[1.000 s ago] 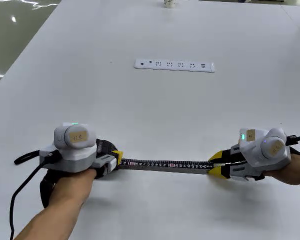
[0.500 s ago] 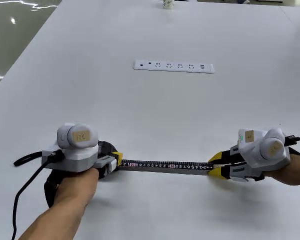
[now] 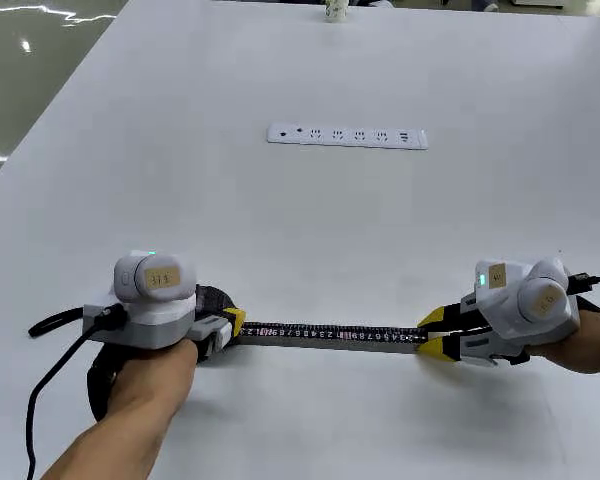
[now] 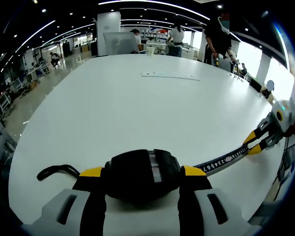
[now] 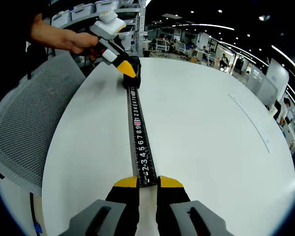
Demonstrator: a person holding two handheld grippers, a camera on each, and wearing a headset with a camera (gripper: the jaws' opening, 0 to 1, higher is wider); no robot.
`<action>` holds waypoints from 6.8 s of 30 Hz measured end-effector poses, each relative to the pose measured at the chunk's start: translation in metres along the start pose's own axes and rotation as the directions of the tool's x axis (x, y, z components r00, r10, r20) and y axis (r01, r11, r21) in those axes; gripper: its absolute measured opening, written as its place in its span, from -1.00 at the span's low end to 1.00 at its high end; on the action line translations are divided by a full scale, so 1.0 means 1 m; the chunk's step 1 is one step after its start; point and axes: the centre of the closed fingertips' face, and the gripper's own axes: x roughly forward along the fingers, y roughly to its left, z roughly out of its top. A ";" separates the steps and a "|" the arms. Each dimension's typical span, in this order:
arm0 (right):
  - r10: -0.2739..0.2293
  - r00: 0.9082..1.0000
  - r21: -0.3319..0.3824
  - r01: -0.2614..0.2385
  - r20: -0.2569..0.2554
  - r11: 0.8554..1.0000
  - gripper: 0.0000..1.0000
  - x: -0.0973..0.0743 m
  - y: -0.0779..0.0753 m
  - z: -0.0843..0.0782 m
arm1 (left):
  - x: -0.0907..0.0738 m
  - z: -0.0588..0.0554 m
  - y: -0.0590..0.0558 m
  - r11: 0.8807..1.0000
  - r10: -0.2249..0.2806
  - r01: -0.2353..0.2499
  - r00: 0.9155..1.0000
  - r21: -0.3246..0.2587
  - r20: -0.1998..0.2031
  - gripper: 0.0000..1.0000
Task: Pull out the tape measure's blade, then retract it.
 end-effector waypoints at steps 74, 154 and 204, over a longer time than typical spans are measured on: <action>0.031 0.999 -0.020 -0.031 0.024 0.999 -0.81 0.038 0.010 0.048 | 0.000 -0.002 0.000 0.999 -0.051 0.051 0.999 -0.014 0.005 0.09; 0.059 0.994 -0.073 -0.052 0.095 0.996 -0.80 0.099 0.024 0.123 | -0.002 -0.003 -0.002 0.996 -0.089 0.089 0.996 -0.032 -0.003 0.11; 0.092 0.990 -0.168 -0.074 0.107 0.983 -0.77 0.137 0.037 0.170 | -0.002 -0.003 -0.002 0.993 -0.105 0.104 0.994 -0.056 -0.004 0.13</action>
